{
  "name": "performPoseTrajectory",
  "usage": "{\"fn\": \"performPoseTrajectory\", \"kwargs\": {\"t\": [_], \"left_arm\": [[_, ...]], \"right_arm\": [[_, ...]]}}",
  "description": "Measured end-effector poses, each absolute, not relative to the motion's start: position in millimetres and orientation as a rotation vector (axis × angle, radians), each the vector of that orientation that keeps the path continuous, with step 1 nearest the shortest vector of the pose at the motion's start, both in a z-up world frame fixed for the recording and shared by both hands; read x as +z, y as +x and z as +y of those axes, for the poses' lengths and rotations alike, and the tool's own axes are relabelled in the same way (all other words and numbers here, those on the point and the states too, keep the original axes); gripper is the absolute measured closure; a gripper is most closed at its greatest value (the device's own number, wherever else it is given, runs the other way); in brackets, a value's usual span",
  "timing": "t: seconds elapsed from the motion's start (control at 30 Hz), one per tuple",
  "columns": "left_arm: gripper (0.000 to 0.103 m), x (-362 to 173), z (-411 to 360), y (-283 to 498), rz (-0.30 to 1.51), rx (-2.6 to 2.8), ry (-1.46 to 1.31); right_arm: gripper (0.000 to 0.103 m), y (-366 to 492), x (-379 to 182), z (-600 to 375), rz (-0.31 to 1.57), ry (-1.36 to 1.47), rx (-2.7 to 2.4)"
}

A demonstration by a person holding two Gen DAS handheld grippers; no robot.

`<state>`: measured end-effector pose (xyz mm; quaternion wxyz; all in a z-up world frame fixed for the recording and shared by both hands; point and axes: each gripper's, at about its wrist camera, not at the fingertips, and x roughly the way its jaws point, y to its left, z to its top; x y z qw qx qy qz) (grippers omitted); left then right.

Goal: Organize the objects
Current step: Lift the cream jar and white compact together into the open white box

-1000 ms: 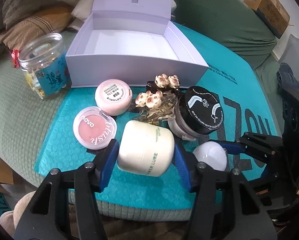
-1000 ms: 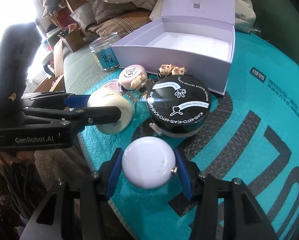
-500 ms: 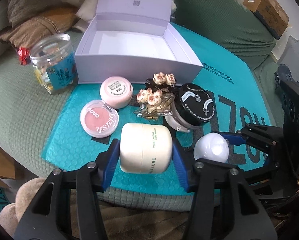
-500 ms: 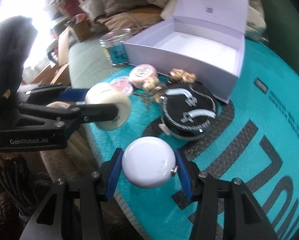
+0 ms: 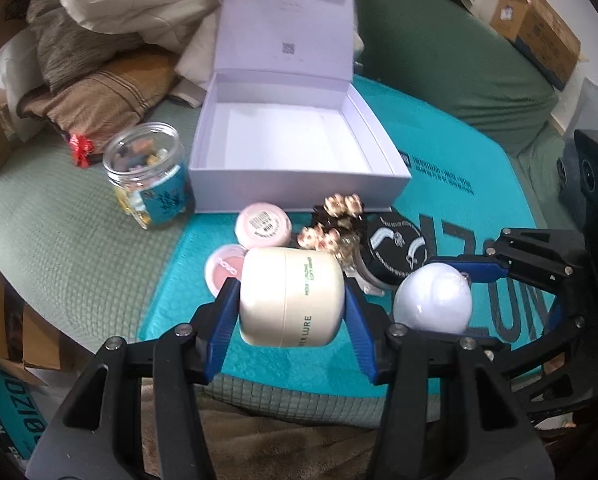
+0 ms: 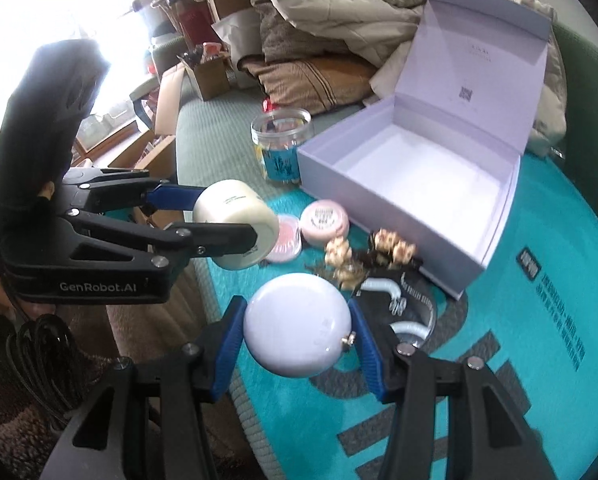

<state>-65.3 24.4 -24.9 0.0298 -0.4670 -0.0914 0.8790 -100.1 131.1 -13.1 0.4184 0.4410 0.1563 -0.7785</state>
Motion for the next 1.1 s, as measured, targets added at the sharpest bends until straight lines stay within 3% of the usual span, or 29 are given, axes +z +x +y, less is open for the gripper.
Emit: {"fn": "performPoseTrajectory", "kwargs": {"t": [1.1], "left_arm": [[0.054, 0.7, 7.4, -182.6, -0.162, 2.693, -1.41]], "right_arm": [[0.05, -218.6, 2.0, 128.2, 0.38, 1.078, -2.093]]}}
